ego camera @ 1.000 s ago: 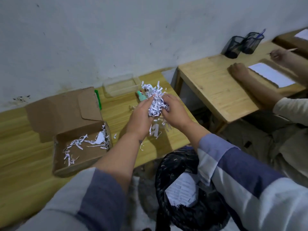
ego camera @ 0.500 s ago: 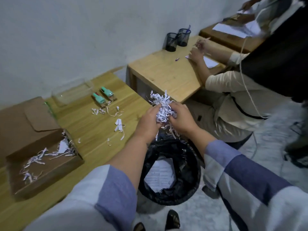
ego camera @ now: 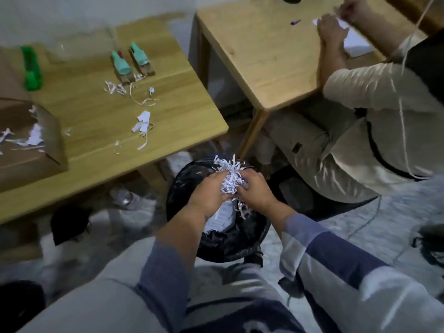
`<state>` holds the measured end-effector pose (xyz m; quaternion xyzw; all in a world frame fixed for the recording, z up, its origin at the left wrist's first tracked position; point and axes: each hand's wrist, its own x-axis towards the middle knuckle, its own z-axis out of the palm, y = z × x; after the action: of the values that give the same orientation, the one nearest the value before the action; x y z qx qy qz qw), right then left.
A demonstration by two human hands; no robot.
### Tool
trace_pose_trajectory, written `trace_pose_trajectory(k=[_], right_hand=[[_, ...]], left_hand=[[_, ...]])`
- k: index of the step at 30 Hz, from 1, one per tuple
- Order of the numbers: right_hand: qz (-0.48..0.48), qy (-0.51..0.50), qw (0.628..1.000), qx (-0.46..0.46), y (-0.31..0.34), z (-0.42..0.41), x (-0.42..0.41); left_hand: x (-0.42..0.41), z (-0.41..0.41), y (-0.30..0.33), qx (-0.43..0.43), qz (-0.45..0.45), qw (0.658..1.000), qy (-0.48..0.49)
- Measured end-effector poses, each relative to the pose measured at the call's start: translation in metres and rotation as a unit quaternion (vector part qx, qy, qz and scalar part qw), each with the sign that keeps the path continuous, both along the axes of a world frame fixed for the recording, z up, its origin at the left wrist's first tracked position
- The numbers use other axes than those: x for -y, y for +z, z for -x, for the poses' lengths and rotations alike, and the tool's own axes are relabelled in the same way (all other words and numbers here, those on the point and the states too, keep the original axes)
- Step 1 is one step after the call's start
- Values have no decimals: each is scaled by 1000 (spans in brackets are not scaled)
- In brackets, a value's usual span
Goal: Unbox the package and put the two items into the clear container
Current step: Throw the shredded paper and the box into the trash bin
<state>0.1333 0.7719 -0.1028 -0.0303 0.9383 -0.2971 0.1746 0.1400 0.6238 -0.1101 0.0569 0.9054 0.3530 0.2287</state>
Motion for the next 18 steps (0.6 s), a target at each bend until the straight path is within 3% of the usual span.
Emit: trace_pose_trajectory(k=[4,12,18], right_hand=[[-7,81,995,60,-51,9,-25],[2,100,982,162,-205,14,-33],[16,116,972,204,-329,20,-25]], left_hand=[[-27,-15,-52,44,28,996,76],[-42,-34,-189,135,35,974,177],[-40,-33,-308,175,86,967,164]])
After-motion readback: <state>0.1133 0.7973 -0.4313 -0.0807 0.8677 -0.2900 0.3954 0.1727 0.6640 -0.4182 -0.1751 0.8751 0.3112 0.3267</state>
